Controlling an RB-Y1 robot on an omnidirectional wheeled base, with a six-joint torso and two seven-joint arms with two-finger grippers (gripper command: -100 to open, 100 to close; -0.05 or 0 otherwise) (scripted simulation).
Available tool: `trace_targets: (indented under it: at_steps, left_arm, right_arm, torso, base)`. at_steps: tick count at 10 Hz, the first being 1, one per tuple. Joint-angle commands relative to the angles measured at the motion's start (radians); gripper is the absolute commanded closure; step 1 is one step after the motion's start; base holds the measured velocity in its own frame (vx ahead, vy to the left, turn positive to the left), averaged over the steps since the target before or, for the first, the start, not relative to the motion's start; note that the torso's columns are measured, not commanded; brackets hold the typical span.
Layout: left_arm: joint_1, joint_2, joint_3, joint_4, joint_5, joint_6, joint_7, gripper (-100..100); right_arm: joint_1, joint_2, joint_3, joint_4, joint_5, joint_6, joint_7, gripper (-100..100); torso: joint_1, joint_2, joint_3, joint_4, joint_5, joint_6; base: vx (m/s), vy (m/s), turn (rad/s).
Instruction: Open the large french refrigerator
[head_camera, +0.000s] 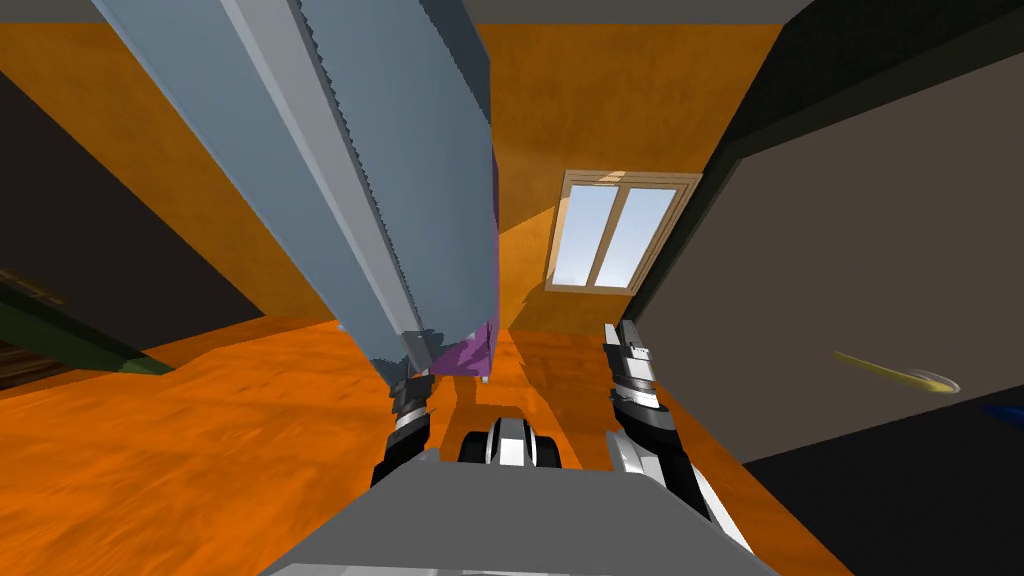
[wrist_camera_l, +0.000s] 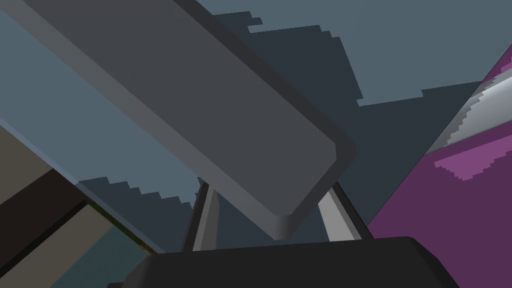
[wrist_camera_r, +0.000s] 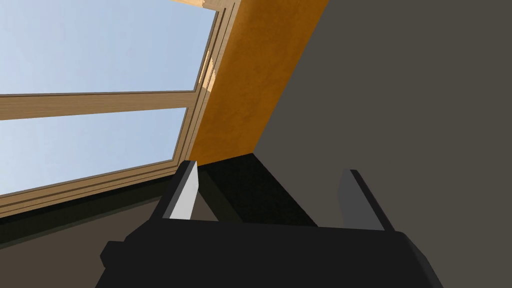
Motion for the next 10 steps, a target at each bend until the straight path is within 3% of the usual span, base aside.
trace_targets:
  at_steps: [1, 2, 4, 5, 10]
  left_arm:
    - [0.012, 0.000, 0.021, -0.029, 0.031, -0.027, -0.017, 100]
    - [0.045, -0.002, 0.016, -0.069, 0.040, 0.023, -0.025, -100]
    - [0.073, -0.002, 0.015, -0.125, 0.055, 0.054, -0.034, -100]
    - [0.073, -0.002, 0.015, -0.129, 0.055, 0.054, -0.034, -100]
    - [0.143, -0.001, 0.014, -0.264, 0.092, 0.132, -0.059, -100]
  right_arm:
    - [0.000, 0.000, 0.000, 0.000, 0.000, 0.000, 0.000, 0]
    - [0.000, 0.000, 0.000, 0.000, 0.000, 0.000, 0.000, 0]
    - [0.000, 0.000, 0.000, 0.000, 0.000, 0.000, 0.000, 0]
    - [0.000, -0.001, 0.000, 0.000, 0.000, 0.000, 0.000, 0]
    - [0.000, 0.000, 0.000, 0.000, 0.000, 0.000, 0.000, 0]
  torso:
    - [-0.002, 0.003, 0.001, 0.001, -0.001, -0.003]
    - [-0.003, 0.004, 0.002, 0.001, -0.002, -0.005]
    - [0.018, 0.004, 0.002, 0.000, 0.004, -0.006]
    - [0.018, 0.003, 0.002, 0.000, 0.004, -0.007]
    - [-0.004, 0.012, 0.006, 0.005, -0.004, -0.007]
  base:
    - [0.057, -0.277, 0.146]
    - [0.052, -0.130, 0.050]
    - [0.004, 0.015, -0.029]
    - [-0.001, 0.044, -0.005]
    - [0.020, 0.009, 0.005]
